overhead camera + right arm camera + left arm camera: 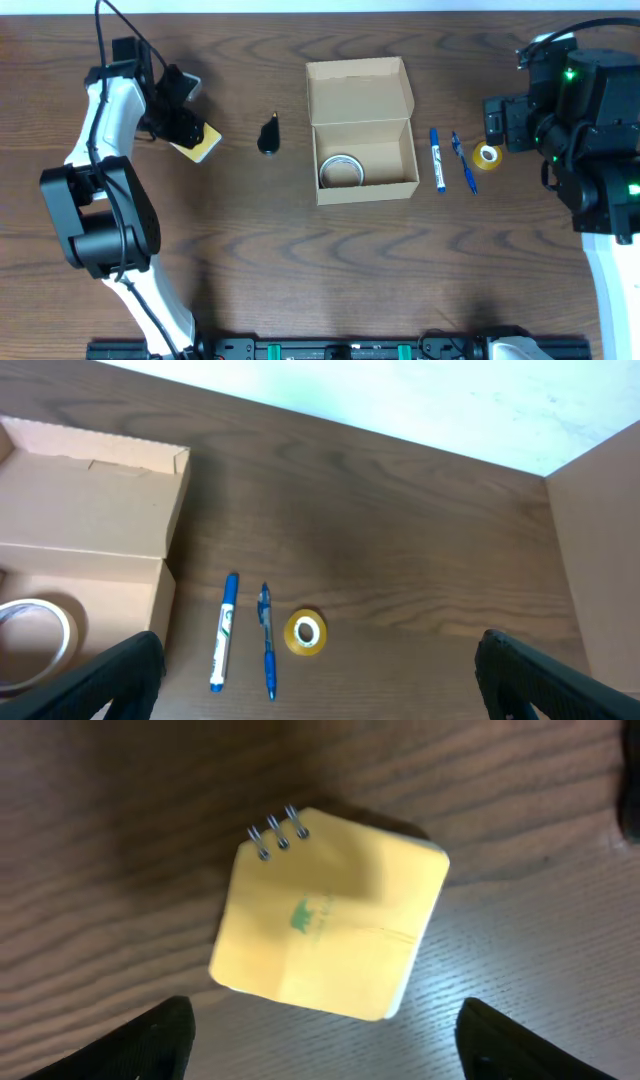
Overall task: Pack container
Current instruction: 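Lower the left gripper onto the sticky-note pad's edge, then close the left gripper on the sticky-note pad and lift it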
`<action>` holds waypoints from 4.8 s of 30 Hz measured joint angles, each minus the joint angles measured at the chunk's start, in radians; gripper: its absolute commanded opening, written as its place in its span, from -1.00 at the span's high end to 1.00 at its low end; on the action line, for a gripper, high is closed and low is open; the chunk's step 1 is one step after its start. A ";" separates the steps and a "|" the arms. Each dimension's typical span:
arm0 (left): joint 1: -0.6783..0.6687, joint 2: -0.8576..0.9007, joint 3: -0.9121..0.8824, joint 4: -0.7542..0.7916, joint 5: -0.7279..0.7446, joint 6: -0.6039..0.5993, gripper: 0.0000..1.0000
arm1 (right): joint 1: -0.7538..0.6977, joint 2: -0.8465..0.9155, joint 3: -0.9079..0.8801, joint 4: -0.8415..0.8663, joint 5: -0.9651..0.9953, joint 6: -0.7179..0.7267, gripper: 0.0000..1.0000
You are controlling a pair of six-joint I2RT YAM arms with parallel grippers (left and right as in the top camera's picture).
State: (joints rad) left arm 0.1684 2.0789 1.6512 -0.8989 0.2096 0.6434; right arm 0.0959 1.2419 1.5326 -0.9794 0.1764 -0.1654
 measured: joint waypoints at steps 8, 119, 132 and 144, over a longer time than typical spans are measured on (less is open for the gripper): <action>0.000 0.102 0.057 -0.124 0.025 0.111 -0.89 | 0.000 0.000 0.000 0.011 0.000 0.000 -0.97; -0.059 0.223 0.177 -0.093 -0.058 0.285 -0.91 | 0.017 0.001 0.000 0.003 0.016 0.000 -0.98; -0.047 0.223 0.158 -0.089 -0.060 0.225 -0.91 | 0.017 0.001 0.000 0.003 0.019 0.000 -0.97; -0.046 0.222 0.156 -0.089 -0.032 0.213 -0.91 | 0.017 0.001 0.000 0.003 0.019 0.000 -0.99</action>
State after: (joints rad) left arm 0.1226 2.3013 1.8076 -0.9878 0.1772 0.8566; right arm 0.1131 1.2427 1.5326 -0.9768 0.1959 -0.1650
